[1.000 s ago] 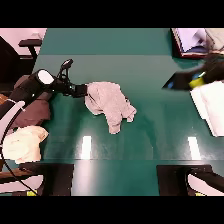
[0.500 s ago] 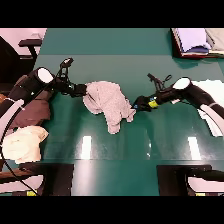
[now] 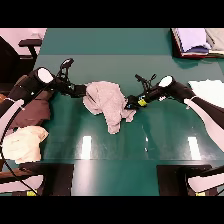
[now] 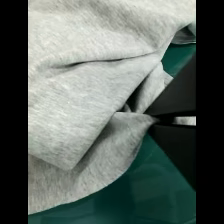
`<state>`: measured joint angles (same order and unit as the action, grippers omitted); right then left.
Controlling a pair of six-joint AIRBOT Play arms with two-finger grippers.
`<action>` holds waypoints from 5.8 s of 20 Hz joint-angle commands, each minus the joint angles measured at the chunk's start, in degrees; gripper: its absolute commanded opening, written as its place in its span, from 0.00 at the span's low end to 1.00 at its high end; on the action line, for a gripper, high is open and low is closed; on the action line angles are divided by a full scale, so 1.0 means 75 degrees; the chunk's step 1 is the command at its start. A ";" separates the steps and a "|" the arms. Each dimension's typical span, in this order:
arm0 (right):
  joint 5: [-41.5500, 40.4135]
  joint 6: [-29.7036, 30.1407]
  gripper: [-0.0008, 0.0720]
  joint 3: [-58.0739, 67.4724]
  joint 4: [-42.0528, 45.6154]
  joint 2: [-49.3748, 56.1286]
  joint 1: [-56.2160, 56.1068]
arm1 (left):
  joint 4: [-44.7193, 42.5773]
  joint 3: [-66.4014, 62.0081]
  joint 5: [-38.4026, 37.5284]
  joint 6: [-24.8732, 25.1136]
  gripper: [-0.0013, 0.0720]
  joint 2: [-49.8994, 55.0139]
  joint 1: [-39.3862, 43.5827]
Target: Fold the shirts.
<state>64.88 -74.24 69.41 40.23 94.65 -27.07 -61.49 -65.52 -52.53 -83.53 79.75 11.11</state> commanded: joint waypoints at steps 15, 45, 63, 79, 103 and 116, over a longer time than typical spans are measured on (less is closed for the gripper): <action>0.0895 -0.0201 0.03 0.2133 0.1603 -0.4800 0.2897 | -0.1119 -0.3468 -0.0495 0.0251 0.05 -0.3512 0.0003; 0.1967 -0.1440 0.47 0.5362 0.2597 0.1078 0.2754 | -0.2943 -0.3888 -0.1343 -0.0321 0.74 0.1792 -0.0268; 0.1944 -0.0149 0.47 -0.0641 0.0988 -0.3698 0.4275 | -0.0382 0.2856 -0.1244 -0.0405 0.74 -0.1839 -0.1993; 0.2238 -0.0149 0.47 -0.1189 0.1303 -0.4197 0.5056 | 0.0551 0.3139 -0.0108 -0.0408 0.05 -0.2095 -0.0726; 0.0705 -0.0283 0.03 -0.5217 0.2623 -0.3923 0.5648 | 0.0140 0.2273 -0.0868 -0.0204 0.05 -0.2900 -0.0726; 0.2212 -0.0921 0.03 0.4025 0.3127 -0.6365 0.5047 | -0.0985 -0.5913 -0.2078 -0.0268 0.05 -0.4508 -0.0726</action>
<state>78.59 -79.00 84.40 60.69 48.21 11.00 -68.10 -95.88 -67.07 -85.45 46.52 5.65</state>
